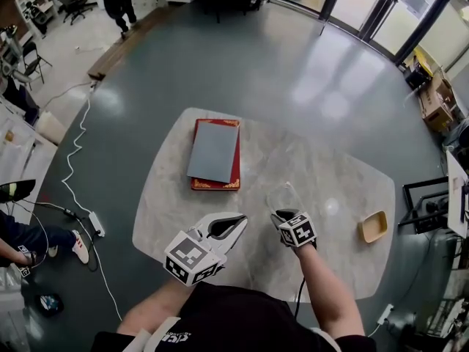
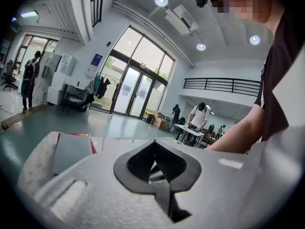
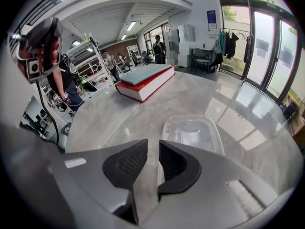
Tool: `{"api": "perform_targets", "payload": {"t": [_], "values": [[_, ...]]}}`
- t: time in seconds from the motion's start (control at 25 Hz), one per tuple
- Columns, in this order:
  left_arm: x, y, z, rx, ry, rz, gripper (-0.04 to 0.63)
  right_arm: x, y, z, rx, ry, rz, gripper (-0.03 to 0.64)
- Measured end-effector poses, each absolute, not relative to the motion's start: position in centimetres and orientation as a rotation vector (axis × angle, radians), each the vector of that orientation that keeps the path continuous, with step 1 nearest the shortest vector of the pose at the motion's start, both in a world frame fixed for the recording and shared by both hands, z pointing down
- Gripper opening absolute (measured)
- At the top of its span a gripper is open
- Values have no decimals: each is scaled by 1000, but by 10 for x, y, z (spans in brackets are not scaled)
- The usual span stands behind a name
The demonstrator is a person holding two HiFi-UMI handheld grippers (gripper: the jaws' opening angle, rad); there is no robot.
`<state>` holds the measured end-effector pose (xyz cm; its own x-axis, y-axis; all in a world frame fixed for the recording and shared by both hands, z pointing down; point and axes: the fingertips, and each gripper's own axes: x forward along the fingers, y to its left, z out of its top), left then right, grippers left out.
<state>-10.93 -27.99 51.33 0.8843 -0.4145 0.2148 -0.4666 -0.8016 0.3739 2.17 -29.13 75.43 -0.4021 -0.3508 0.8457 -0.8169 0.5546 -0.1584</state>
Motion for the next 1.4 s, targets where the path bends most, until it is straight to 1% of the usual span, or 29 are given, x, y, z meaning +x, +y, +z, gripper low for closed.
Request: {"api": "perform_targets", "payload": {"t": [0.4, 0.6, 0.96, 1.4], "values": [[-123, -297, 529, 2590, -657, 189, -2, 21, -287, 779, 894, -1919, 727, 81], [-132, -300, 531, 2580, -659, 196, -2, 23, -297, 781, 919, -1882, 699, 46], [-157, -303, 537, 2580, -663, 211, -2, 32, -309, 783, 1010, -1827, 639, 56], [-168, -302, 539, 2574, -655, 196, -2, 49, -303, 783, 1060, -1735, 609, 72]]}}
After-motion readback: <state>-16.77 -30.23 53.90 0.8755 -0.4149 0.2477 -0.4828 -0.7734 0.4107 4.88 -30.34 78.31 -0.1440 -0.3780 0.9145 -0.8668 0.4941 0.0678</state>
